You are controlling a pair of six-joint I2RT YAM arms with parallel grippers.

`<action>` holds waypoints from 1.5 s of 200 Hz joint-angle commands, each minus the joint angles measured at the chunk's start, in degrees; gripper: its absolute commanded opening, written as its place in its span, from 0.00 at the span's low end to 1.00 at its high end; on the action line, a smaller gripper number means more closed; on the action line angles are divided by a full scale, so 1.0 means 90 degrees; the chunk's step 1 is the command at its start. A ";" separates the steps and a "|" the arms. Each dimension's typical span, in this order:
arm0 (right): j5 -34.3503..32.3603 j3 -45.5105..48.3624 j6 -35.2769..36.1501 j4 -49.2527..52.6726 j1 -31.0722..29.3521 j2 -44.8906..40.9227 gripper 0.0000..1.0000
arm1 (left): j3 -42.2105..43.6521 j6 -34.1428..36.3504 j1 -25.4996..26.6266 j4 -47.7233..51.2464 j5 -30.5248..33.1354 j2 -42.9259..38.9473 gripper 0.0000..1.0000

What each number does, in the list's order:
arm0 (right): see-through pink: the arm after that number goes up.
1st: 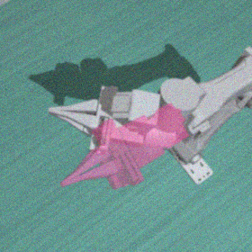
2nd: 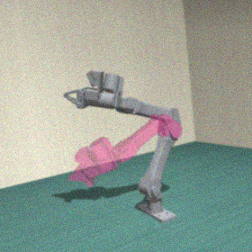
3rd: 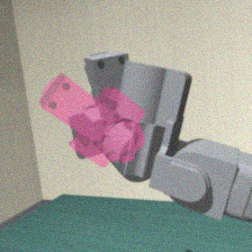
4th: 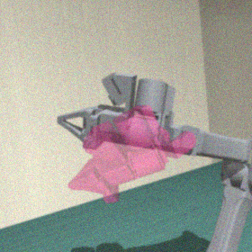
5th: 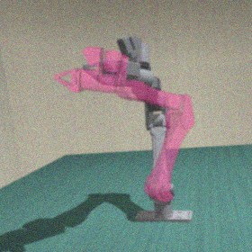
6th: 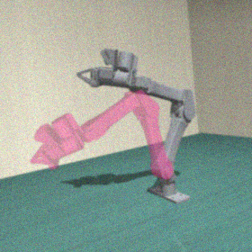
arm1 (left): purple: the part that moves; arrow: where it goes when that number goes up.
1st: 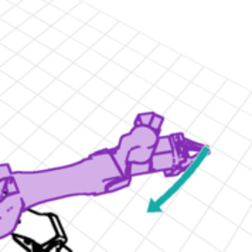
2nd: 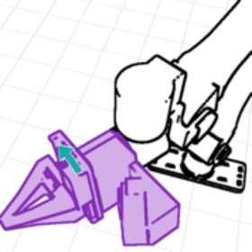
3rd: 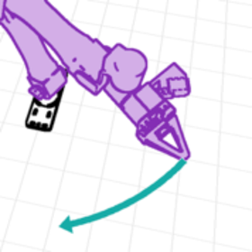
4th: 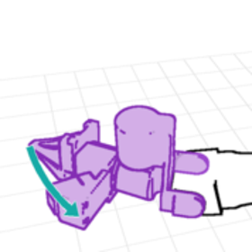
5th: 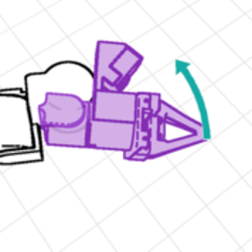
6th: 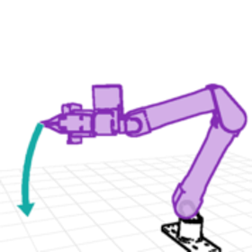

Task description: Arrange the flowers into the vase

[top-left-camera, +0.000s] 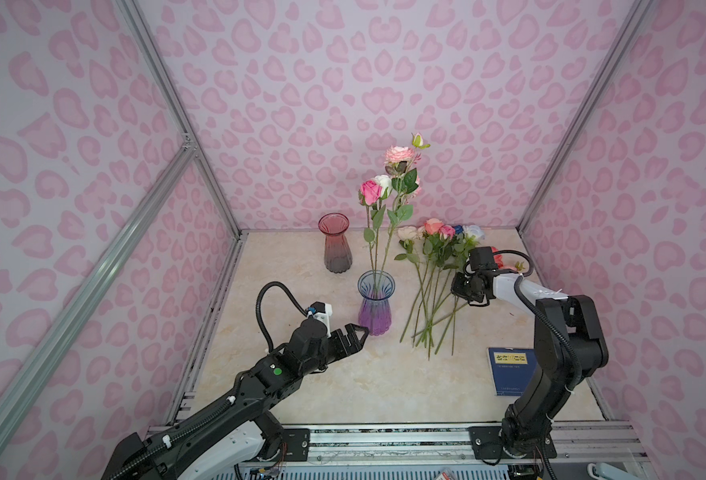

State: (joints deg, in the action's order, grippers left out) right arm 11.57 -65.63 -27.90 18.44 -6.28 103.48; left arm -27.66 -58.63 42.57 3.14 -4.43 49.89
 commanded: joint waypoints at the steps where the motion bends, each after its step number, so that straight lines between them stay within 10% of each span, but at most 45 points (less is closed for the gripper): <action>1: -0.0108 0.0020 0.0020 -0.0034 -0.0063 -0.0003 0.14 | -0.0100 0.0044 0.0001 -0.0038 0.0102 0.0022 0.98; 98: -0.0074 0.0194 0.0001 -0.0256 -0.0246 -0.0427 0.00 | -0.0169 0.0154 0.0013 0.0095 0.0203 -0.0026 0.98; 216: -0.0419 0.0769 -0.0261 -0.0659 -0.0639 -0.3504 0.00 | -0.0419 0.0657 0.0015 0.0522 0.0740 -0.0570 0.97; 251: -0.0844 0.0634 -0.0247 -0.0307 -0.0384 -0.2746 0.23 | -0.0312 0.0646 0.0007 0.0564 0.0796 -0.0713 0.96; 300: -0.0294 -0.0116 -0.0214 -0.0092 -0.0044 -0.0866 0.20 | -0.0238 0.0630 0.0009 0.0682 0.0821 -0.0831 0.96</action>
State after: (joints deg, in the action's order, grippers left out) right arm 7.46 -64.07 -30.50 16.08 -7.03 90.08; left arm -30.06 -53.32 42.76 8.21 1.93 43.13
